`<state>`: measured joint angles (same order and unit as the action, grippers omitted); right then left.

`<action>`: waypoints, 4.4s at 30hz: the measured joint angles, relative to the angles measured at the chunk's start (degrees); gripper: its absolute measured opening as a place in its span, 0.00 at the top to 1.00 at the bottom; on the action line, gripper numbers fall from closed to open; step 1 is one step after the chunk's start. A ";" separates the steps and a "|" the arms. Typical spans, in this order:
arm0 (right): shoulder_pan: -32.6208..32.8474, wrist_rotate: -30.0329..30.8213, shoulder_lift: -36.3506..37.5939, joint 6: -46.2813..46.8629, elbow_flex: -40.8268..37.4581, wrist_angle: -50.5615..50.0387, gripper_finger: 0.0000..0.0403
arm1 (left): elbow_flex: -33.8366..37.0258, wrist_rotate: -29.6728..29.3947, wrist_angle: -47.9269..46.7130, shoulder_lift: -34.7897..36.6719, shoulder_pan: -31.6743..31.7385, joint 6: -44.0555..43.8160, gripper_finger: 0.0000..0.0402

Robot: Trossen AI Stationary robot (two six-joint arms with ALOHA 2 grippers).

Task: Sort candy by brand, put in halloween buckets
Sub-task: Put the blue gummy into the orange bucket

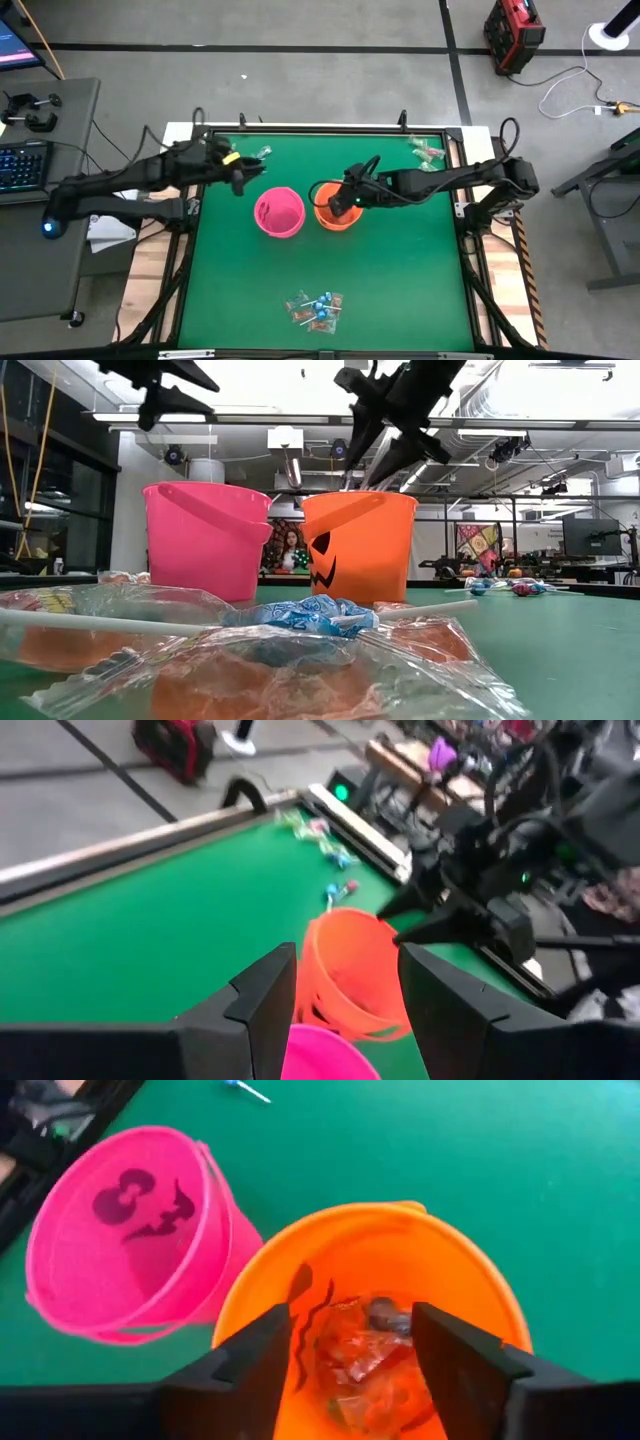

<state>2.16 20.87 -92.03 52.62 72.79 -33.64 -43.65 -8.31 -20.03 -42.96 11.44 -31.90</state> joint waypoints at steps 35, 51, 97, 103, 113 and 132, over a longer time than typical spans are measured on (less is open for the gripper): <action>16.32 10.53 12.15 15.93 -4.94 -18.65 0.44 | -29.35 6.73 -31.55 -62.27 37.63 22.84 0.58; 16.25 10.61 9.85 29.93 -7.78 -10.45 0.44 | -36.74 11.99 -32.92 -72.53 40.71 29.78 0.58; 25.50 23.97 17.58 26.69 -7.61 -23.46 0.44 | -32.14 -0.69 2.74 -49.64 -12.86 3.89 0.97; 26.57 24.00 19.50 24.46 -7.56 -23.46 0.44 | -32.12 1.14 2.49 -55.17 -10.75 0.15 0.78; 28.38 24.67 19.54 28.31 -7.54 -22.48 0.44 | -32.14 11.78 1.37 -51.74 -9.93 4.92 0.47; 28.21 23.84 17.00 29.47 -7.67 0.26 0.44 | -15.32 8.73 2.32 -47.03 -40.64 4.95 0.47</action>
<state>30.37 44.71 -75.03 82.08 65.12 -33.38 -58.97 0.42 -17.71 -89.99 -29.20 -26.96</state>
